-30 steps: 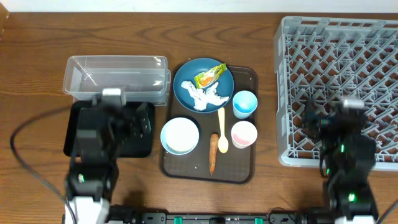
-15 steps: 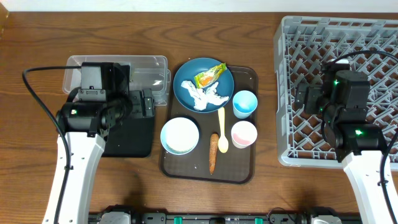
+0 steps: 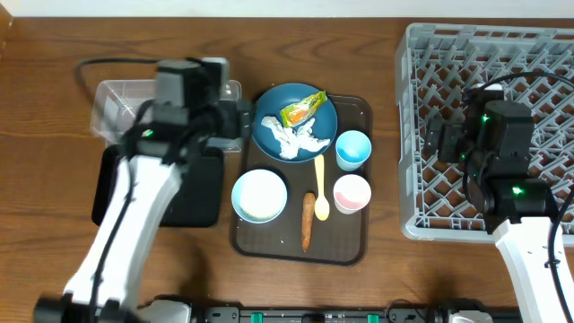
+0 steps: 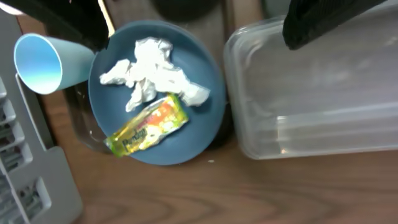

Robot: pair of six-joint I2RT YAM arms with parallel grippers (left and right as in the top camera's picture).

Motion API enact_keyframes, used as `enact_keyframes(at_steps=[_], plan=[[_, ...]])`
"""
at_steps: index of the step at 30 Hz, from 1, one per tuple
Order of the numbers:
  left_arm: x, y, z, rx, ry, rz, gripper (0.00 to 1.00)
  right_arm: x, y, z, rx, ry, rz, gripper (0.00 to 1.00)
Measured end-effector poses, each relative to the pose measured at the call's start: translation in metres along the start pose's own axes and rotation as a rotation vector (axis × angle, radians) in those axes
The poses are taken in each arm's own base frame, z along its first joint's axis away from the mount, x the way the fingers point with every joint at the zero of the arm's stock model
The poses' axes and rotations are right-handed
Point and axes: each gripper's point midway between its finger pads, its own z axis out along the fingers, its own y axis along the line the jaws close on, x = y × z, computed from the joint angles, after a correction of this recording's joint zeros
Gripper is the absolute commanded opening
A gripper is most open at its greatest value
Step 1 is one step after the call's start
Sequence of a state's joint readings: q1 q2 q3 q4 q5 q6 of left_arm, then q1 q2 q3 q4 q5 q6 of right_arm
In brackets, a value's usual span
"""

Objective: Sort waste into correct bins and load items into the dishwasher rack
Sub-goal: 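Reach the left gripper to the blue plate and grasp the white tissue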

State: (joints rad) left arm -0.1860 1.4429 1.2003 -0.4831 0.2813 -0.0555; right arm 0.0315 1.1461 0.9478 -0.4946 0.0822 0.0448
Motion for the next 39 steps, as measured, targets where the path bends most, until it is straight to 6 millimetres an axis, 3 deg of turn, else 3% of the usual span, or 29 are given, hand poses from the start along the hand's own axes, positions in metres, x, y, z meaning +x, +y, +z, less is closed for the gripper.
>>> enact_keyframes(at_steps=[6, 13, 18, 24, 29, 39], plan=[[-0.003, -0.034, 0.046, 0.052, -0.003, 0.081, 0.91, 0.001, 0.0, 0.0, 0.0, 0.004, 0.0, 0.99], [0.042, -0.064, 0.096, 0.09, 0.143, 0.135, 0.91, 0.004, 0.0, 0.0, 0.0, 0.018, -0.001, 0.99], [0.074, -0.059, 0.122, 0.065, 0.246, 0.139, 0.91, 0.004, 0.0, 0.0, 0.0, 0.018, -0.001, 0.99], [0.094, -0.052, 0.13, 0.044, 0.319, 0.13, 0.89, 0.005, 0.0, 0.0, 0.0, 0.022, -0.002, 0.99], [0.107, -0.047, 0.137, 0.031, 0.362, 0.123, 0.78, 0.006, 0.0, 0.0, 0.0, 0.024, -0.002, 0.99], [0.116, -0.04, 0.144, 0.004, 0.388, 0.121, 0.3, 0.006, 0.0, 0.0, 0.0, 0.025, -0.002, 0.99]])
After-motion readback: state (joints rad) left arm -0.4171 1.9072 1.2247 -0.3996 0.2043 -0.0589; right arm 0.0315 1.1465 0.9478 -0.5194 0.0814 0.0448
